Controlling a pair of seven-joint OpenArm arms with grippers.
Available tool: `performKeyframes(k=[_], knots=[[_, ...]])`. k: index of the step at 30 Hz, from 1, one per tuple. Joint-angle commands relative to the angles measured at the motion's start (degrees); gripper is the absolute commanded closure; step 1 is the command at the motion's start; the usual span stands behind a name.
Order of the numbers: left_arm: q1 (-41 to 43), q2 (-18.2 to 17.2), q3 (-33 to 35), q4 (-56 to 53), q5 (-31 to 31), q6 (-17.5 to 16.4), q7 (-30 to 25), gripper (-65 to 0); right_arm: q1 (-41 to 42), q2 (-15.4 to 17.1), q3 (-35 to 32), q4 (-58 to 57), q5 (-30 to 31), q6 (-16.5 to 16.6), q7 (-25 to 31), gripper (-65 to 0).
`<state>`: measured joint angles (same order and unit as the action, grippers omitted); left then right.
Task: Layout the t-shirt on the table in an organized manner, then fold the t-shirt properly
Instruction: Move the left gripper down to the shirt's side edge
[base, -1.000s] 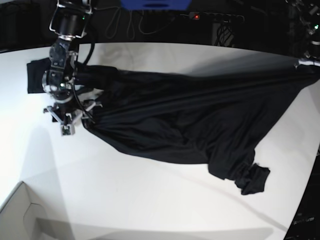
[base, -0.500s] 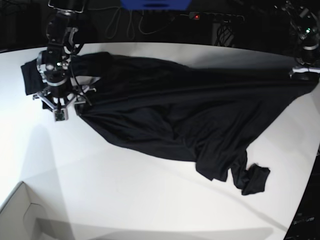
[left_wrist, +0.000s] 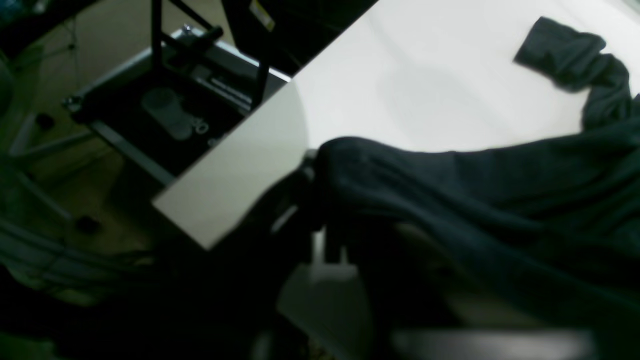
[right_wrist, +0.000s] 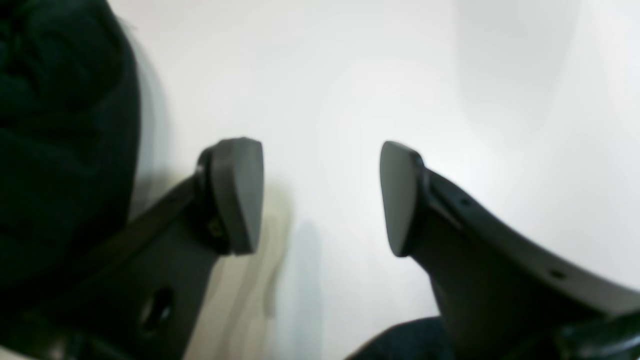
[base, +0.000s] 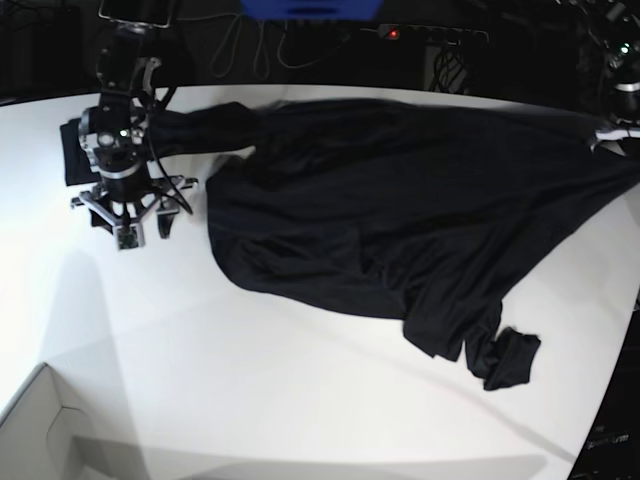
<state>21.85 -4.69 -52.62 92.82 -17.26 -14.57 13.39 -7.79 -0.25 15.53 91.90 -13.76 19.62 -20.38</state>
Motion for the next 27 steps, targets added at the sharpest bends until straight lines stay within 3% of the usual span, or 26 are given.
performKeyframes(k=[1,5,9,20,27], knots=[[0.09,-0.28,-0.26,-0.64,-0.28,0.28,-0.86,-10.6,0.54,0.21,-0.63,0.98,0.44,-0.5,1.44,-34.0],[0.0,-0.37,-0.43,-3.72,-0.28,0.37,-0.86,-27.6,0.36,0.21,-1.24,0.98,0.53,-0.5,1.44,-34.0],[0.44,-0.37,-0.61,-3.01,-0.37,0.37,-0.95,-37.7,0.36,0.21,-1.24,0.98,0.53,-0.5,1.44,-34.0],[-1.23,-0.01,-0.17,16.24,-0.55,0.37,-0.86,-39.0,0.19,0.21,-1.24,0.98,0.53,-0.5,1.44,-34.0],[-1.14,-0.28,-0.61,16.94,-0.11,0.37,-0.86,-39.0,0.1,0.47,-0.89,1.07,0.44,-0.5,1.44,-34.0]])
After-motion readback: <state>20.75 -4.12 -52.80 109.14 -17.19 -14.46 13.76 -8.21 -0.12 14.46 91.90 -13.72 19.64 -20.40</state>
